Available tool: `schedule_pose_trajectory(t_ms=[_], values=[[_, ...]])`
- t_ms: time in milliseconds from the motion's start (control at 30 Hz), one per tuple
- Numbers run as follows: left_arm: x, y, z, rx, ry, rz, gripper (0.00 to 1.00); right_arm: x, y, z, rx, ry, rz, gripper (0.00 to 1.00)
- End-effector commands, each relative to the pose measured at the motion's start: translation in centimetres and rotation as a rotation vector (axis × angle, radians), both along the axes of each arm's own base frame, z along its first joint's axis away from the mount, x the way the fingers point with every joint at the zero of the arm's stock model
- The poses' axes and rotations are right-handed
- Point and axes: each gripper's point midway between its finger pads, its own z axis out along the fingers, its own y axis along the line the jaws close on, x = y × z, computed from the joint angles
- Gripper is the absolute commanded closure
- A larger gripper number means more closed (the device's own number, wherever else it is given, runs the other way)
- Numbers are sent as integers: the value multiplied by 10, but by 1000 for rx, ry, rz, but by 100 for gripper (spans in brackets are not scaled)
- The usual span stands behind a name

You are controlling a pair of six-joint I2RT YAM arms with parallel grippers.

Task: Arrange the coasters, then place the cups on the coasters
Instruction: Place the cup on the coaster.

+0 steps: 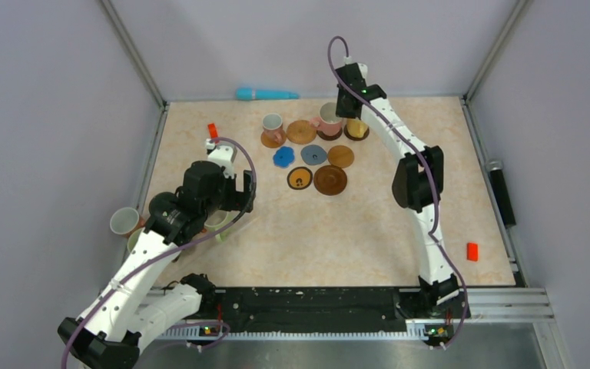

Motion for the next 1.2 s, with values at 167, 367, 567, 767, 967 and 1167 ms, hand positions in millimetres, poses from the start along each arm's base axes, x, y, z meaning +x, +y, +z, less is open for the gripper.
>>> schedule_pose_trajectory(t_ms=[167,367,567,767,967,1167], values=[[5,-3,8,-12,-41,-12,1,27,11,42,106,-134,-4,100],[5,-3,8,-13,-43,-12,1,29,8,38,104,-132,-8,100],[4,-3,9,-14,-44,-12,1,33,8,35,113,-132,-6,100],[5,-3,8,-12,-43,-10,1,35,9,33,114,-133,-4,100],[5,-3,8,-11,-43,-11,1,36,9,30,108,-131,-4,100],[4,-3,9,-13,-44,-11,1,37,8,30,105,-134,-4,95]])
